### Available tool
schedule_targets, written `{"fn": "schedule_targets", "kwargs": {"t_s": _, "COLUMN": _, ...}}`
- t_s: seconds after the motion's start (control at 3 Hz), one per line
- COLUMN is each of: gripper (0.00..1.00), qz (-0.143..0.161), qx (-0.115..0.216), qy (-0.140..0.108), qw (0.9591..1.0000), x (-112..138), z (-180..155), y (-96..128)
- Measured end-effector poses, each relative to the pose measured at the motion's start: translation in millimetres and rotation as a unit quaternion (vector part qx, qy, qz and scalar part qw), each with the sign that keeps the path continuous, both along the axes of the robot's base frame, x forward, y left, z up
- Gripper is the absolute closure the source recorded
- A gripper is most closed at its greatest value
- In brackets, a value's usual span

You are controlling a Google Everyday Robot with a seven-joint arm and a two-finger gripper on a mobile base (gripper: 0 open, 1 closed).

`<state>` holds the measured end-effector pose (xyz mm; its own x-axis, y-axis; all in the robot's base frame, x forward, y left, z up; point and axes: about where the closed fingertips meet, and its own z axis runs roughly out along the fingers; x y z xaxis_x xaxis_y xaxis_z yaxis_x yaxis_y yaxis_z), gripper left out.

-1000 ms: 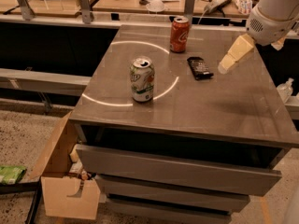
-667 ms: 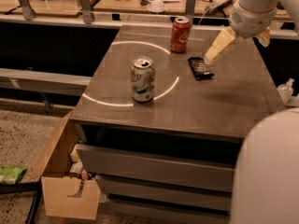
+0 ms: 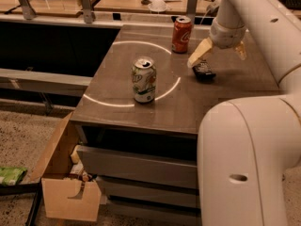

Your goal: Pick rxbar chocolate

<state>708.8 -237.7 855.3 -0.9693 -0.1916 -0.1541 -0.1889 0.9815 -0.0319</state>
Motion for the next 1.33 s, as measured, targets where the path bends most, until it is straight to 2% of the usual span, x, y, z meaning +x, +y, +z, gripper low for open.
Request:
{"fn": "schedule_targets", "kwargs": {"t_s": 0.33, "gripper": 0.00, "qz": -0.011, "qx": 0.015, "qy": 0.016, "qw": 0.9997, "x": 17.7, "z": -41.7, "y": 5.4}}
{"fn": "schedule_targets", "kwargs": {"t_s": 0.67, "gripper": 0.26, "qz": -0.010, "qx": 0.018, "qy": 0.024, "qw": 0.9995, "x": 26.6, "z": -57.5, "y": 11.1}}
{"fn": "schedule_targets", "kwargs": {"t_s": 1.0, "gripper": 0.57, "qz": -0.010, "qx": 0.018, "qy": 0.024, "qw": 0.9995, "x": 26.3, "z": -47.3, "y": 11.3}}
{"fn": "schedule_targets", "kwargs": {"t_s": 1.33, "gripper": 0.75, "qz": -0.010, "qx": 0.018, "qy": 0.021, "qw": 0.9996, "x": 26.2, "z": -39.8, "y": 11.4}}
